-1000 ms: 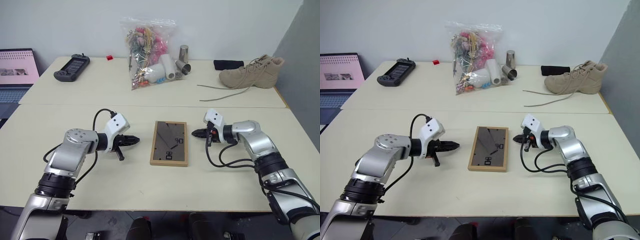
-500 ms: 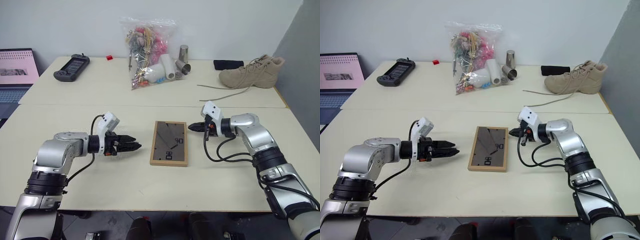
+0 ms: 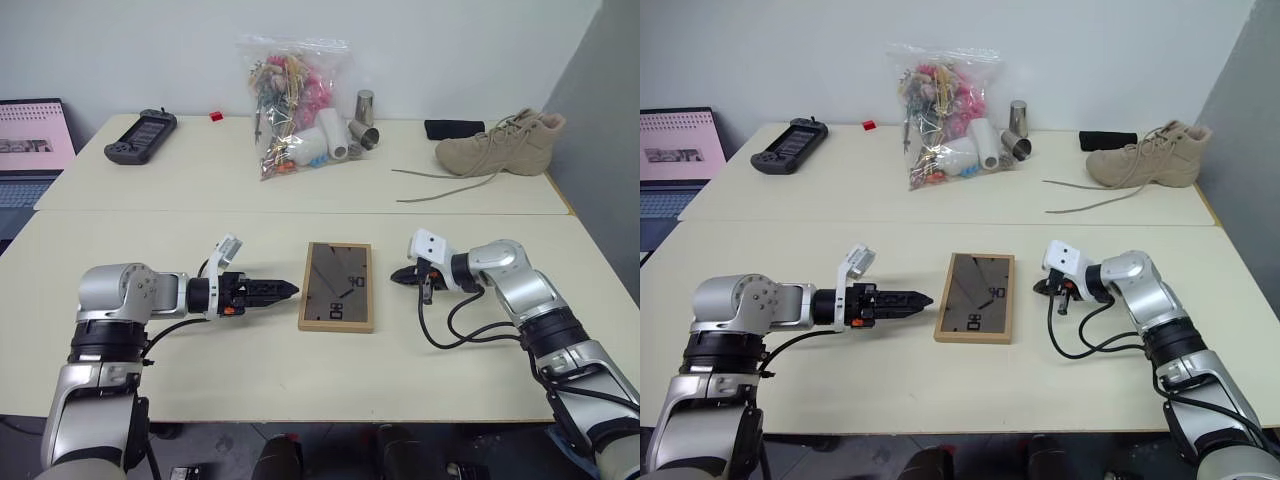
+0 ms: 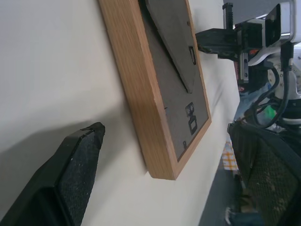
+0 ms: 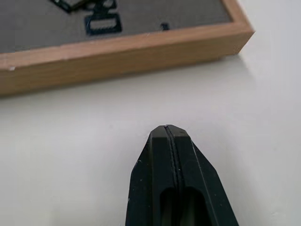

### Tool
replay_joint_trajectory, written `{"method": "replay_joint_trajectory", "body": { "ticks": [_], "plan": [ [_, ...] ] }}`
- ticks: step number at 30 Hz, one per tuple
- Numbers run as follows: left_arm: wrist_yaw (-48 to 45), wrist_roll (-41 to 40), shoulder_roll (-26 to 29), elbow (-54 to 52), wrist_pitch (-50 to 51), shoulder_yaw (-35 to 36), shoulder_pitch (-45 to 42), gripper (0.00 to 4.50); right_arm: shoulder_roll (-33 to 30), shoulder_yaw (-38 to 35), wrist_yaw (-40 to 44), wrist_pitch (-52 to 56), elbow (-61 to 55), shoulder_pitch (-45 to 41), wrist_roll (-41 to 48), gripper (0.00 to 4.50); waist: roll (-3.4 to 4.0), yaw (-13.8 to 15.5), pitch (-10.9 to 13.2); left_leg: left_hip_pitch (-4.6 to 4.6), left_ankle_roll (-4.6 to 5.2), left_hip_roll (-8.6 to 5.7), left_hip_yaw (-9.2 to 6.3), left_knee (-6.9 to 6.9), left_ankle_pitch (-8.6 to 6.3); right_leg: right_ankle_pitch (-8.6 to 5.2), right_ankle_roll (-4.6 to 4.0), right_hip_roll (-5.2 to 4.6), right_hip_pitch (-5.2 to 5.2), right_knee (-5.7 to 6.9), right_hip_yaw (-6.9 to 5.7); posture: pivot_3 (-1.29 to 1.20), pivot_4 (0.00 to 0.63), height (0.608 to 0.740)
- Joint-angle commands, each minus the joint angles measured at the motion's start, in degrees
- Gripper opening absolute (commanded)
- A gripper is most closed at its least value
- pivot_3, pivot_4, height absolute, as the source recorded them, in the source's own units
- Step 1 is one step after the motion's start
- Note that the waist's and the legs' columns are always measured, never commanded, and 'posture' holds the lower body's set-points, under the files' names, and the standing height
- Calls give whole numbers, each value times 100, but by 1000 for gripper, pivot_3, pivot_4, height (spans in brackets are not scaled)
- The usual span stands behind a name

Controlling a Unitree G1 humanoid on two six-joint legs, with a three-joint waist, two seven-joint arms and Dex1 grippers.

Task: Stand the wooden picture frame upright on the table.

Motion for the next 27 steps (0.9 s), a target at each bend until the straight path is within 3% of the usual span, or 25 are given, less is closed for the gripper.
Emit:
{"method": "replay_joint_trajectory", "body": {
  "ticks": [1, 15, 22, 27],
  "plan": [
    [-221, 74, 75, 247, 15, -551, -131, 4478, 123, -12, 3, 91, -334, 72, 87, 0, 1, -9, -1, 1, 0, 0, -1, 0, 0, 0, 0, 0, 0, 1, -1, 0, 150, 740],
    [-416, 97, -291, 214, -481, -948, -387, 4478, 1004, 184, -285, 735, -777, 171, 69, 0, 2, 37, -1, 2, -1, -7, -1, 5, 0, 0, 0, -5, 5, 3, 1, 0, 150, 740],
    [-451, 42, -299, -44, -634, -868, -252, 4478, 1013, 154, -377, 624, -563, 103, 10, 0, 2, 66, -1, 1, -1, -7, -1, 5, 0, 0, 0, -5, 5, 2, 1, 0, 150, 740],
    [-472, -102, -226, -356, -635, -700, -55, 3502, 953, 140, -394, 561, -524, 156, -2, 0, 1, 64, -1, 1, -1, -6, -1, 5, 0, 0, 0, -4, 5, 2, 2, 0, 150, 740]
  ]
}}
